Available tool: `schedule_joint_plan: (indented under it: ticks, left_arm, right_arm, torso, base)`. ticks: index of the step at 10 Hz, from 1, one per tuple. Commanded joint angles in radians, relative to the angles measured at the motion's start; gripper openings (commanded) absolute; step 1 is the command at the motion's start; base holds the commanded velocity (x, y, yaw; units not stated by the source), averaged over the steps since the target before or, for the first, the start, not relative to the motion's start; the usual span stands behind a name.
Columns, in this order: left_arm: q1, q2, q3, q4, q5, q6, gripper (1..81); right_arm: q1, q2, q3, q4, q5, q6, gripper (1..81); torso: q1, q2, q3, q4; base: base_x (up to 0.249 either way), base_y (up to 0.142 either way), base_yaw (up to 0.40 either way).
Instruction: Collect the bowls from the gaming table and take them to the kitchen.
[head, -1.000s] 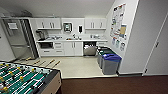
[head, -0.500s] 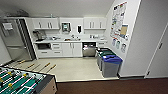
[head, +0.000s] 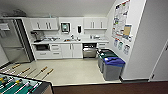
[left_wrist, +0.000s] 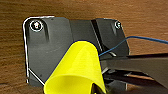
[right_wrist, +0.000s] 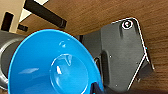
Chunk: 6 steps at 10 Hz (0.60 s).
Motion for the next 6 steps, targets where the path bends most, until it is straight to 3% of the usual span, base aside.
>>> schedule_joint_plan:
  ticks: [1, 6]
  left_arm:
    - [-0.045, -0.018, 0.011, 0.012, 0.052, 0.010, 1.0]
    - [-0.045, -0.016, 0.011, 0.012, 0.052, 0.010, 1.0]
  right_arm:
    - [0.027, -0.041, 0.020, -0.023, -0.038, -0.002, 1.0]
    - [0.027, -0.039, 0.021, -0.023, -0.038, -0.002, 1.0]
  torso:
    - [0.000, 0.000, 0.000, 0.000]
    - [0.000, 0.000, 0.000, 0.000]
  base:
    - [0.253, 0.000, 0.000]
    - [0.253, 0.000, 0.000]
